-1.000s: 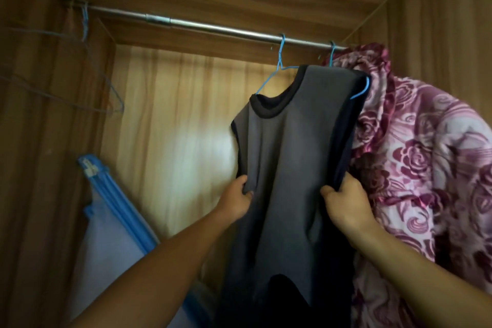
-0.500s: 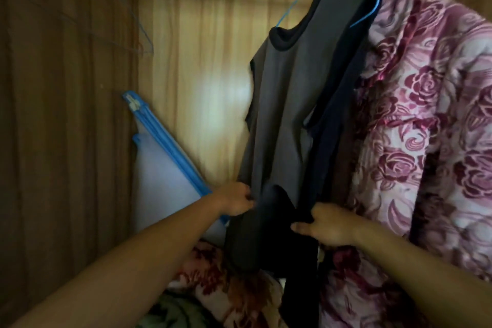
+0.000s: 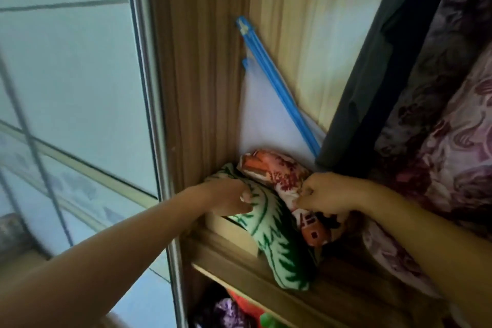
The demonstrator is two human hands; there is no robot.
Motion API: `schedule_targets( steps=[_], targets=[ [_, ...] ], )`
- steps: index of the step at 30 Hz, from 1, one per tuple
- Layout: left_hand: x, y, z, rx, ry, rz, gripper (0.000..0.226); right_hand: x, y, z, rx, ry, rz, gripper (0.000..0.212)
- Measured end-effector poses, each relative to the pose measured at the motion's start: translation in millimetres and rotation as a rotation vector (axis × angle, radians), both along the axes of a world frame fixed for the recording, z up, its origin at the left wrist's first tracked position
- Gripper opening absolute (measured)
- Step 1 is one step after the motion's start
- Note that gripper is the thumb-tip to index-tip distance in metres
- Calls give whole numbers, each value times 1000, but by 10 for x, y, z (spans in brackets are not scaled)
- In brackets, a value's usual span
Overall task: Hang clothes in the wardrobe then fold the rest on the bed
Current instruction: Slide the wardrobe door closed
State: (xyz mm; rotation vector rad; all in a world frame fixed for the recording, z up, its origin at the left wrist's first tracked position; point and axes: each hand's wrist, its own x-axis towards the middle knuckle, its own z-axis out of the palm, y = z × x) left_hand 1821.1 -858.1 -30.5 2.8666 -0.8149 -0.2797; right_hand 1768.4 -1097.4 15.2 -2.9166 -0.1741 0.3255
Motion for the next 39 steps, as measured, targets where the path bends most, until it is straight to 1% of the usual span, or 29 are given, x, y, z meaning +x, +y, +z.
schedule_targets(
  steps=[2, 4, 6, 9, 10, 13, 14, 16, 18, 19, 20, 23, 25, 28, 32, 35, 39],
  targets=[
    [-216, 282, -33, 12, 8, 70, 39, 20, 171, -60, -38, -50, 82, 42],
    [-407, 561, -72, 17, 33, 127, 38, 48, 367, -118, -44, -113, 154, 45],
    [-574, 830, -87, 21, 39, 187, 37, 89, 593, -182, 3, -207, 198, 50],
    [-739, 1214, -95, -8, -1, 269, 36, 200, 1008, -291, 52, -417, 253, 55],
    [-764, 1334, -107, -21, -16, 300, 37, 238, 1168, -317, 96, -442, 255, 55],
    [-761, 1669, -156, -54, -46, 378, 42, 375, 1666, -355, 206, -426, 258, 57],
    [-734, 1772, -177, -59, -65, 389, 43, 423, 1836, -360, 224, -423, 263, 62],
    [-643, 1951, -205, -78, -114, 395, 43, 524, 2145, -348, 271, -419, 253, 78],
    [-535, 2101, -221, -117, -154, 393, 43, 617, 2406, -341, 329, -422, 195, 89],
    [-480, 2158, -226, -147, -173, 392, 43, 649, 2508, -351, 360, -428, 161, 89],
    [-425, 2204, -234, -176, -192, 387, 44, 675, 2592, -378, 390, -443, 134, 84],
    [-285, 2302, -261, -267, -245, 345, 44, 735, 2724, -498, 456, -484, 95, 51],
    [-213, 2326, -276, -301, -297, 324, 42, 769, 2733, -528, 437, -503, 92, 40],
    [-131, 2257, -290, -292, -336, 301, 41, 801, 2680, -484, 344, -525, 119, 41],
    [-111, 2043, -325, -306, -366, 261, 39, 726, 2545, -517, 322, -566, 131, 41],
    [-167, 1868, -363, -341, -393, 207, 34, 615, 2367, -570, 278, -637, 97, 43],
    [-294, 1602, -410, -365, -348, 91, 29, 378, 2032, -613, 247, -675, 30, 44]
  ],
)
